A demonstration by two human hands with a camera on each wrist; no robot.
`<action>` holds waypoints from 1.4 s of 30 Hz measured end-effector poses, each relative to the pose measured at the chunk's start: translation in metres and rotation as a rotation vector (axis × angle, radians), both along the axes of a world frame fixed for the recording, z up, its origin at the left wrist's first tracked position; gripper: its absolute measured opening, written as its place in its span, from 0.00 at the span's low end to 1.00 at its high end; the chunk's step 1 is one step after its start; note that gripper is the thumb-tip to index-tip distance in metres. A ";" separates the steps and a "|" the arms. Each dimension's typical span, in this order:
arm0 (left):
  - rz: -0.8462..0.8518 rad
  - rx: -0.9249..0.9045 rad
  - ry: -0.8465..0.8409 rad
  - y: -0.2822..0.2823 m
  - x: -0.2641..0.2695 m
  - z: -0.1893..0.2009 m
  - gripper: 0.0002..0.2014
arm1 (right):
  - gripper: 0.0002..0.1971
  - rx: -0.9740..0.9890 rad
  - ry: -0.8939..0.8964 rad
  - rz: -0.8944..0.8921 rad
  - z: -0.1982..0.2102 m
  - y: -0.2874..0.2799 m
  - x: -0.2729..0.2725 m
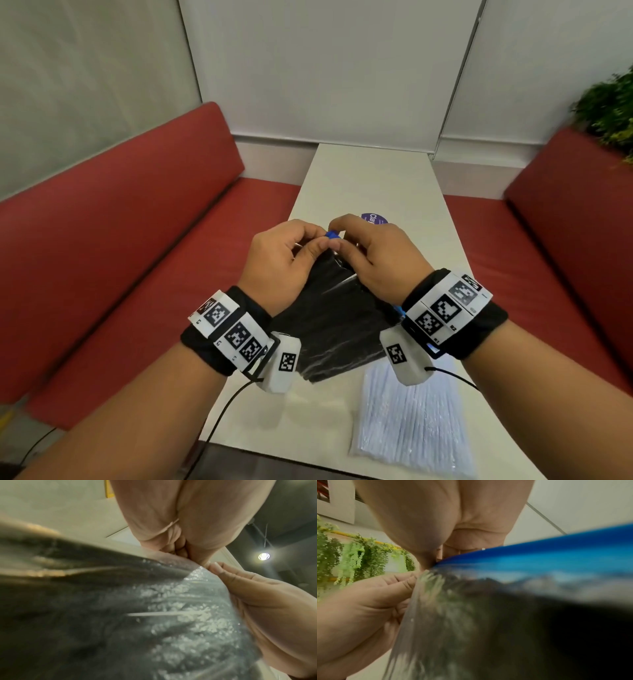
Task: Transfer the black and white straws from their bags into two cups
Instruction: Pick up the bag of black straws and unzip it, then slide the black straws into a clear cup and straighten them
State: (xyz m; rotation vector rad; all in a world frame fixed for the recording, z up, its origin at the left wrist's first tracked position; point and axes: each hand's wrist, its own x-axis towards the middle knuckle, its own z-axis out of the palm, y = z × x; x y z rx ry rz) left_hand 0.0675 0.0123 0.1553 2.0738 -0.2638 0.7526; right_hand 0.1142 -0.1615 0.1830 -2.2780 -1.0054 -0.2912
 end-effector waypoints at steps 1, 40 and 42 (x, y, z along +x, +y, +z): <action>0.007 0.006 -0.003 -0.002 0.000 0.000 0.06 | 0.13 -0.012 -0.027 0.003 0.000 -0.002 -0.001; -0.152 -1.083 0.349 -0.058 0.001 0.001 0.28 | 0.20 0.629 0.614 0.115 -0.042 -0.038 0.006; -0.126 -1.043 0.342 -0.055 0.002 0.002 0.11 | 0.22 0.648 0.621 0.054 -0.043 -0.044 0.011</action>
